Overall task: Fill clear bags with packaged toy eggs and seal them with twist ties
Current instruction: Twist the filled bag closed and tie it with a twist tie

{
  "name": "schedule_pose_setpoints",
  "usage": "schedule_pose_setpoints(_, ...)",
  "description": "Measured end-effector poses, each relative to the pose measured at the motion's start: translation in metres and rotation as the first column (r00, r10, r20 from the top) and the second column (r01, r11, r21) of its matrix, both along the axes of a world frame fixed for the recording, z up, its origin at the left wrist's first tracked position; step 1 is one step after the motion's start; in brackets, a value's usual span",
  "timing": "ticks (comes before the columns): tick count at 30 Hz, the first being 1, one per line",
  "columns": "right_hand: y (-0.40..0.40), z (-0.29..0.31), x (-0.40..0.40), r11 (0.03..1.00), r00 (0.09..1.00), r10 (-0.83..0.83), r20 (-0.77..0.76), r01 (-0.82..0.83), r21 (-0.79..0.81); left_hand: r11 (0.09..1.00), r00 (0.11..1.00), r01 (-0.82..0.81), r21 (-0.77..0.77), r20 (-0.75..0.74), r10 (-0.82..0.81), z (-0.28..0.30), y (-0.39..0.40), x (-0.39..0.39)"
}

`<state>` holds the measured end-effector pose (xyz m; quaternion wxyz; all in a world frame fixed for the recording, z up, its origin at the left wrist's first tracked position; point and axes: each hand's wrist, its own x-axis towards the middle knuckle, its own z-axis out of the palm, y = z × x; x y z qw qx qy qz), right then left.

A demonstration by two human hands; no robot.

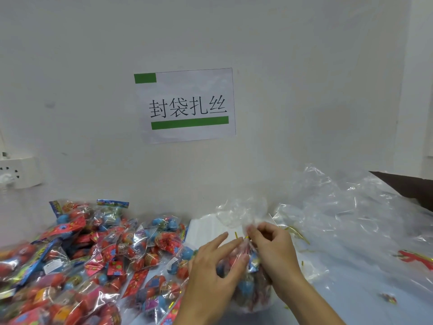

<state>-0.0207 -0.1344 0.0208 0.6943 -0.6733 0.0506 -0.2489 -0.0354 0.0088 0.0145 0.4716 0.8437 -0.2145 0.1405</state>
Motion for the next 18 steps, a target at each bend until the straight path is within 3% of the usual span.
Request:
schedule_pose_setpoints(5,-0.017,0.005,0.004,0.981,0.996,-0.091,-0.011,0.092,0.172,0.927,0.991,-0.131,-0.352,-0.078,0.111,0.0,0.006,0.003)
schedule_pose_setpoints(8,-0.01,0.006,0.005,0.937,0.989,-0.144,-0.042,0.15,0.317,0.815,0.963,-0.021,-0.58,-0.232,-0.141,-0.004,0.006,0.005)
schedule_pose_setpoints(9,-0.003,0.006,0.003,0.923,0.992,-0.114,-0.055,0.126,0.365,0.781,0.937,0.016,-0.624,-0.264,-0.229,-0.006,0.005,0.007)
schedule_pose_setpoints(11,0.012,0.008,0.0,0.921,0.998,0.037,-0.053,-0.013,0.389,0.708,0.928,-0.016,-0.706,-0.274,-0.252,-0.012,0.007,0.016)
schedule_pose_setpoints(13,0.02,0.01,-0.007,0.926,0.97,0.243,-0.021,-0.226,0.303,0.63,0.945,-0.076,-0.773,-0.257,-0.201,-0.015,0.015,0.028)
schedule_pose_setpoints(15,0.019,0.013,-0.015,0.93,0.931,0.365,-0.03,-0.363,0.047,0.565,0.953,-0.129,-0.815,-0.26,-0.157,-0.017,0.022,0.033)
schedule_pose_setpoints(16,0.017,0.013,-0.018,0.913,0.916,0.396,-0.056,-0.4,-0.084,0.551,0.953,-0.147,-0.821,-0.266,-0.142,-0.018,0.023,0.035)
schedule_pose_setpoints(18,0.013,0.012,-0.022,0.877,0.89,0.441,-0.117,-0.455,-0.157,0.576,0.95,-0.141,-0.805,-0.274,-0.15,-0.019,0.022,0.035)
